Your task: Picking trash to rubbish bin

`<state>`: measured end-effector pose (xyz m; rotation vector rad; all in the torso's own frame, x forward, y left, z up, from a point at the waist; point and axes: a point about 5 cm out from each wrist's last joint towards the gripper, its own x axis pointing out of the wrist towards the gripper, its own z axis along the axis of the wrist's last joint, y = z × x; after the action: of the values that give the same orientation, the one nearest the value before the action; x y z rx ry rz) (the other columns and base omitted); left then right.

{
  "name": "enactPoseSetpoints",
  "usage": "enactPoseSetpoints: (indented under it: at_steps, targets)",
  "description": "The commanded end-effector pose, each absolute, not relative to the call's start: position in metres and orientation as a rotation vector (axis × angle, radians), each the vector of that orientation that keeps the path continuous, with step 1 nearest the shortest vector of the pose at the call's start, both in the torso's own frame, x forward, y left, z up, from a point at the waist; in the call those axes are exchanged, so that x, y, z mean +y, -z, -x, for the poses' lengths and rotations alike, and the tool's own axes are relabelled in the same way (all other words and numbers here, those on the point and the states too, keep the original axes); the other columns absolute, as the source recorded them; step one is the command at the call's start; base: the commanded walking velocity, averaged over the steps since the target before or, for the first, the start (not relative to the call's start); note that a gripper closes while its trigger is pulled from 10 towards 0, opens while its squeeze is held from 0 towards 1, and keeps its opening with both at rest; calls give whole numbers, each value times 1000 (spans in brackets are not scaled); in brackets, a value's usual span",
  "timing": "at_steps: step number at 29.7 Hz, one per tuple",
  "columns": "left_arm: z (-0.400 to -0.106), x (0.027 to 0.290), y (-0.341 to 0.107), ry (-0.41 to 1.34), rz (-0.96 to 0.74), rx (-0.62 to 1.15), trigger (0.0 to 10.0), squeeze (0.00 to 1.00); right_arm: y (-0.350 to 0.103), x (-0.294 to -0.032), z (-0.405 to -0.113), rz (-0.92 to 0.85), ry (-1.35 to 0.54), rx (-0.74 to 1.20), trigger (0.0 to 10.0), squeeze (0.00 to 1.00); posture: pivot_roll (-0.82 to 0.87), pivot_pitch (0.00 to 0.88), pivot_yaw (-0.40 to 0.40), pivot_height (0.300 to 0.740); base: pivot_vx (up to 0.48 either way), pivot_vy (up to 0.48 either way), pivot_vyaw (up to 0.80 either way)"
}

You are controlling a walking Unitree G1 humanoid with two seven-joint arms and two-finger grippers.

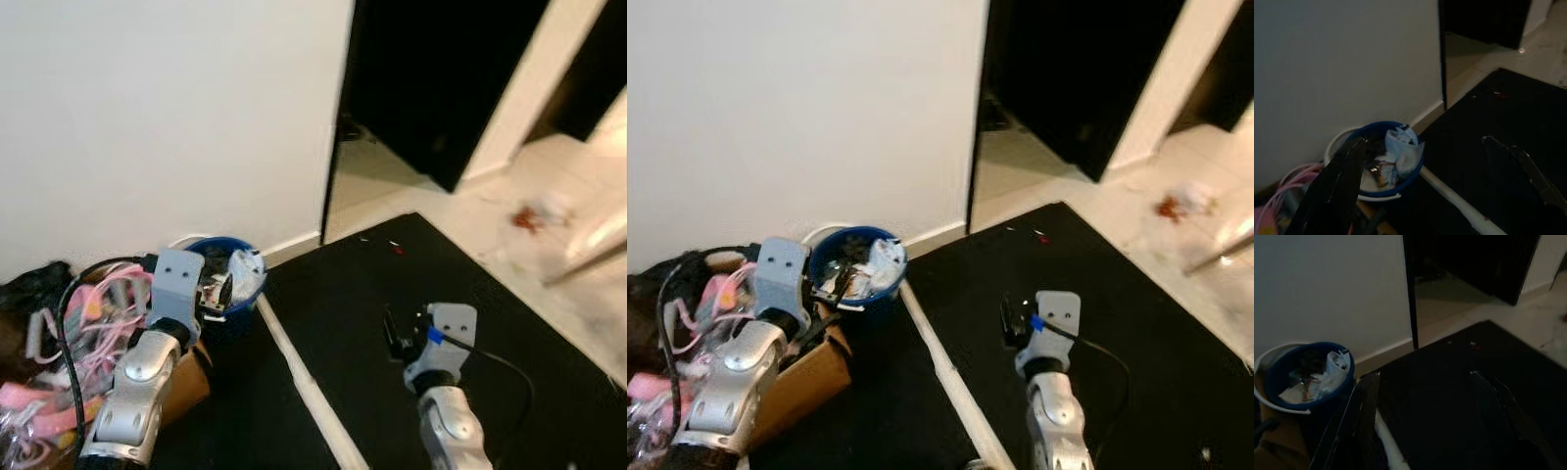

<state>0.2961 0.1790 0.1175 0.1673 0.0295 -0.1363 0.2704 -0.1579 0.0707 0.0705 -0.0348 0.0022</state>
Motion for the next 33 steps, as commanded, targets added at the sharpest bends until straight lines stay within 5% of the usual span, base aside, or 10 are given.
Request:
enactPoseSetpoints:
  at_steps: [1,33]
  targets:
    - [-294,178,-112,146,-171,51,10000,0,-66,-161,-267,-74,9,-13,10000,0,8,115,51,740,0,0,-800]
    - [-298,172,-114,184,-128,41,10000,0,-63,-167,-264,-91,60,2,10000,0,1,107,62,740,0,0,-800]
